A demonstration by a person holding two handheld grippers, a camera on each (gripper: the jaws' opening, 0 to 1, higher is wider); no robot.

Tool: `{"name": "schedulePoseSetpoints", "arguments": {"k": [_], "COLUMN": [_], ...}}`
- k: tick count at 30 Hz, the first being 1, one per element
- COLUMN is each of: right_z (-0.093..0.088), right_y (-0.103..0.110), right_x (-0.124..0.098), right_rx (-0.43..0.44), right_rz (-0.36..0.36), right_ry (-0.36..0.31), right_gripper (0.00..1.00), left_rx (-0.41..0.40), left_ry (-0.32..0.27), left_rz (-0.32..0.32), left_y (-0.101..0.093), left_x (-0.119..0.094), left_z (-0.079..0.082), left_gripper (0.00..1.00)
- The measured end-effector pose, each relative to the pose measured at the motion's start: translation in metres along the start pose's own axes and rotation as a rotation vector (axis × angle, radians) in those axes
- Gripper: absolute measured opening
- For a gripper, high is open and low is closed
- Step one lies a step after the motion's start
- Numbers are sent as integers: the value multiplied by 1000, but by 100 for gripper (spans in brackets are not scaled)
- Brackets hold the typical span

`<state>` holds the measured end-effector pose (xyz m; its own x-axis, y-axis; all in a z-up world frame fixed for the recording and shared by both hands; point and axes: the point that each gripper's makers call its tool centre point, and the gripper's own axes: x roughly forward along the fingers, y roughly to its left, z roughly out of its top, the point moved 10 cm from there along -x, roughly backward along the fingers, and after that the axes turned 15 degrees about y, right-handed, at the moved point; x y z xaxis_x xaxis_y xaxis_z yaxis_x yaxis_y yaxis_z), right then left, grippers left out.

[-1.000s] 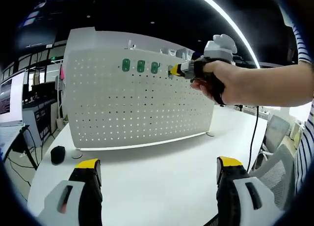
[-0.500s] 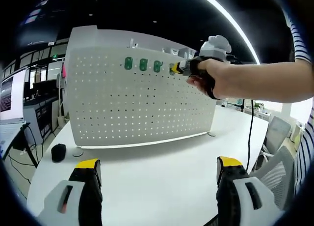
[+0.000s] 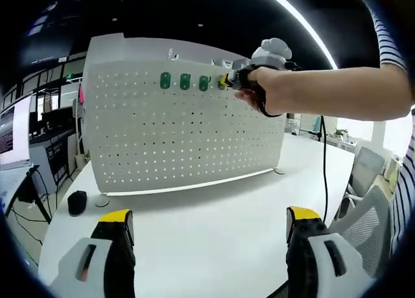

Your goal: Insert the hook assembly into the mounting plate slot until the hook locks in place.

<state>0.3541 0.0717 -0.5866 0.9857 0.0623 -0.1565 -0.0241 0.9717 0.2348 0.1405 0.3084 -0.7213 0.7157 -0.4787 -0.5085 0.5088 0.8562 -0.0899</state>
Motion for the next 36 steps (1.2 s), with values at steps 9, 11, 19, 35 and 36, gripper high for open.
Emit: {"name": "schedulePoseSetpoints", "arguments": {"k": [9, 11, 19, 35, 36], "right_z": [0, 0, -3, -5, -5], "right_y": [2, 2, 0, 4, 4], "right_x": [0, 1, 2, 8, 8], "right_rx": [2, 3, 5, -10, -11], "right_rz": [-13, -14, -20, -51, -52], "right_ry": [-16, -16, -7, 2, 1], "right_gripper": [1, 1, 1, 1, 1], "left_rx": [-2, -4, -9, -11, -12], "left_ry": [6, 6, 5, 1, 1], "left_rz": [5, 6, 9, 10, 9], "left_y": [1, 1, 1, 1, 1], "left_x": [0, 0, 0, 0, 0], "left_z": [-1, -1, -1, -1, -1], "left_gripper": [100, 100, 100, 98, 98]}}
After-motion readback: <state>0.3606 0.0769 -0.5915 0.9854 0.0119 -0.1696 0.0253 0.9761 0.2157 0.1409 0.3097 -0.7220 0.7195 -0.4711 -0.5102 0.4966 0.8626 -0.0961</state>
